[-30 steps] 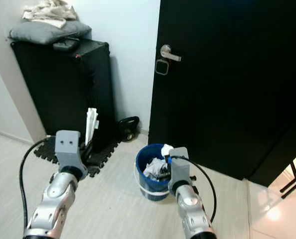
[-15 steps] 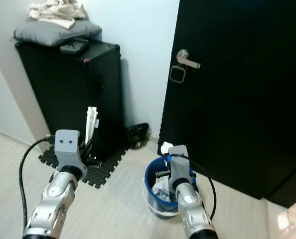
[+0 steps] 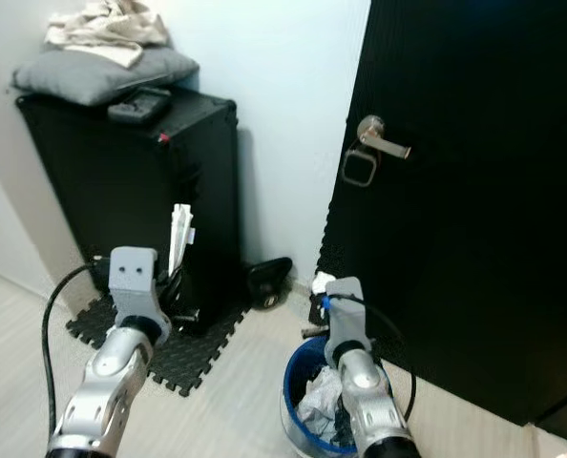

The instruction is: Clean up the room

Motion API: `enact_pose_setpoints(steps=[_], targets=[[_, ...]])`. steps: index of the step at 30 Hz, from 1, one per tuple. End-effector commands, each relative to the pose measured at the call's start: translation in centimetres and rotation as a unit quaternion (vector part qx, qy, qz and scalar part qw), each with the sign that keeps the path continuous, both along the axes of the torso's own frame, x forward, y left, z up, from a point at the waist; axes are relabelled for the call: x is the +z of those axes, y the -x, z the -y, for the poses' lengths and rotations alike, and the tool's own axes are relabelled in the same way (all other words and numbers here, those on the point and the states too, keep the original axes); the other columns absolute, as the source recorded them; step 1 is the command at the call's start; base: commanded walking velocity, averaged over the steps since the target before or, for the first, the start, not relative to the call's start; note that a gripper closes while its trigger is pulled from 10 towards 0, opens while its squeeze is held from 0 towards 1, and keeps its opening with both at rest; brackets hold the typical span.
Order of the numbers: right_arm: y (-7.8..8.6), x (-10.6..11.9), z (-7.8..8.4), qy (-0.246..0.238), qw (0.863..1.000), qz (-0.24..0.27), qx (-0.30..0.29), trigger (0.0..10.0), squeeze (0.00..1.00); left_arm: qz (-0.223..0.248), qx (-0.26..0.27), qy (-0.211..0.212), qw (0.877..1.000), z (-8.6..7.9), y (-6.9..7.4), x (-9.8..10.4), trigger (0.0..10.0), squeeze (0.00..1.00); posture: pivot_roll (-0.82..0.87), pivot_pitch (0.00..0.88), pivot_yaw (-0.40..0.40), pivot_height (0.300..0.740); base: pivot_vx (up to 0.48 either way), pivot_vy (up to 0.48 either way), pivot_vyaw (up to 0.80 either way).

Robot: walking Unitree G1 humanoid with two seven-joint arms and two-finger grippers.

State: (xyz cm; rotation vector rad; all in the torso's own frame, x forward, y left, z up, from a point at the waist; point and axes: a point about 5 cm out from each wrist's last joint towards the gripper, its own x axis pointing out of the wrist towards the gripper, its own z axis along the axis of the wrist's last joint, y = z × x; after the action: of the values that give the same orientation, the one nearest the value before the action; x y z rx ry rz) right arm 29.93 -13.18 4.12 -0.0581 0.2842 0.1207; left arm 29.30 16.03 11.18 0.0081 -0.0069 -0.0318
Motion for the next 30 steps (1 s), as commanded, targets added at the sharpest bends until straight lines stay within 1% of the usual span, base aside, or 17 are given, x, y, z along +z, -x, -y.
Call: enact_pose_setpoints(steps=[1,7,8,11,13,21,26,30], targets=[[0.0,-0.2,0.9,0.000,1.000,-0.010,-0.018,10.0,0.00,-0.008,-0.013,0.003,1.000,0.6,-0.2,-0.3,10.0,0.00,0.04,0.000,-0.071,0.740,0.431,0.000,-0.80],[0.1,-0.3,1.3,0.008,1.000,-0.010,-0.025,10.0,0.00,-0.010,-0.019,0.003,1.000,0.7,-0.3,-0.3,10.0,0.00,0.03,0.000,-0.067,0.740,0.428,0.000,-0.68],[0.2,-0.5,1.3,0.011,0.999,-0.013,-0.027,10.0,0.00,-0.020,-0.026,0.004,0.999,0.9,-0.3,-0.6,10.0,0.00,0.03,0.000,-0.065,0.740,0.337,0.000,0.00],[0.3,-0.6,1.4,0.014,0.999,-0.015,-0.029,10.0,0.00,-0.027,-0.036,0.007,0.999,1.1,-0.2,-0.8,10.0,0.00,0.03,0.000,-0.065,0.740,0.285,0.000,0.00],[0.5,-0.8,1.5,0.015,0.999,-0.019,-0.031,10.0,0.00,-0.045,-0.057,-0.001,0.997,1.6,0.0,-1.3,10.0,0.00,0.03,0.000,-0.064,0.740,0.000,0.000,0.00],[0.8,-1.2,1.9,0.018,0.999,-0.027,-0.037,10.0,0.00,-0.060,-0.098,-0.018,0.993,2.4,0.2,-1.9,10.0,0.00,0.03,0.000,-0.069,0.740,0.000,0.000,0.00],[0.9,-1.3,2.2,0.026,0.998,-0.033,-0.042,10.0,0.00,-0.062,-0.101,-0.021,0.993,2.5,0.1,-2.0,10.0,0.00,0.03,0.000,-0.069,0.740,0.000,0.000,0.00],[0.9,-1.4,2.4,0.030,0.998,-0.036,-0.046,10.0,0.00,-0.063,-0.093,-0.014,0.994,2.3,0.0,-2.0,10.0,0.00,0.02,0.000,-0.069,0.740,0.000,0.000,0.00]])
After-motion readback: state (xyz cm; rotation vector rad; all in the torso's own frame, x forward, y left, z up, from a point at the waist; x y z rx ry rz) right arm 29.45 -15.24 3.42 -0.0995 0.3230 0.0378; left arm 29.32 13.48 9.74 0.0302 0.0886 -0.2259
